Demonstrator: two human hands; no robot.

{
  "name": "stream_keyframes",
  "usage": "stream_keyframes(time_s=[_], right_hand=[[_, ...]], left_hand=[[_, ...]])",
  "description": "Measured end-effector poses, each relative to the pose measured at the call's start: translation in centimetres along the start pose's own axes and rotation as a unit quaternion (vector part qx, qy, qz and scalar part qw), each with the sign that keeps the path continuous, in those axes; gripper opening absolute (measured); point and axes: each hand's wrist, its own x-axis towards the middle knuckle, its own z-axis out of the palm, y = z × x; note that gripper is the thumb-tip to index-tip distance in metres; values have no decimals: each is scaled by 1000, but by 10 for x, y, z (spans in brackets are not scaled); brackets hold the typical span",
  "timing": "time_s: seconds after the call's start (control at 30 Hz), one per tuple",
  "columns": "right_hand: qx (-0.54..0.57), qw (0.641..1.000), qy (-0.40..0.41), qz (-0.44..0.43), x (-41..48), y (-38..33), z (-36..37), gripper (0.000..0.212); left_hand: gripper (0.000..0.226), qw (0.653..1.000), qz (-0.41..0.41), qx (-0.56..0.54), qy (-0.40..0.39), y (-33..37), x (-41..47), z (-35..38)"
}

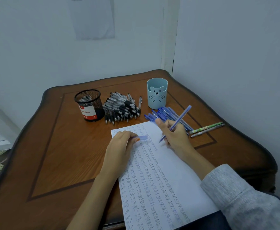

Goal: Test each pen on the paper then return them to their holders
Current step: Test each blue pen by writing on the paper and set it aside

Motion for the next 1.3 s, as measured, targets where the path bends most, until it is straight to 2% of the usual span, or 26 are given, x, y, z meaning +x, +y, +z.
stream_keyframes(time_s=[0.07, 0.17, 0.27, 0.5, 0.57, 0.73, 0.87, 1.07, 1.3], right_hand=[[56, 996, -43, 47, -1, -2, -2, 43], [204, 967, -115, 105, -1, -6, -4, 29], [250, 953, -126, 113, 0, -8, -3, 19], [211, 962, -151, 80, -2, -9, -3, 17], [162, 970, -171, 59, -5, -9, -2, 17], [31, 992, -119, 23, -13, -11, -3, 26], [4, 993, -117, 26, -14, -15, -3, 19], [-9, 993, -118, -5, -14, -13, -2, 21], [-17, 990, -135, -32, -14, -8, -5, 22]], left_hand=[[21, 1000, 5, -23, 11, 1, -1, -1], [22, 998, 10, -55, 41, 2, -1, -3], [17, 995, 9, -72, 66, 4, -1, -4], [13, 992, 3, -97, 77, 6, 0, -3], [11, 992, 7, -99, 72, 6, 0, -3], [12, 986, -12, -134, 94, 7, -2, -3], [7, 985, -5, -148, 94, 6, -4, -2], [8, 987, 7, -137, 86, 4, -5, -2], [8, 992, -4, -125, 17, 0, -2, 1]])
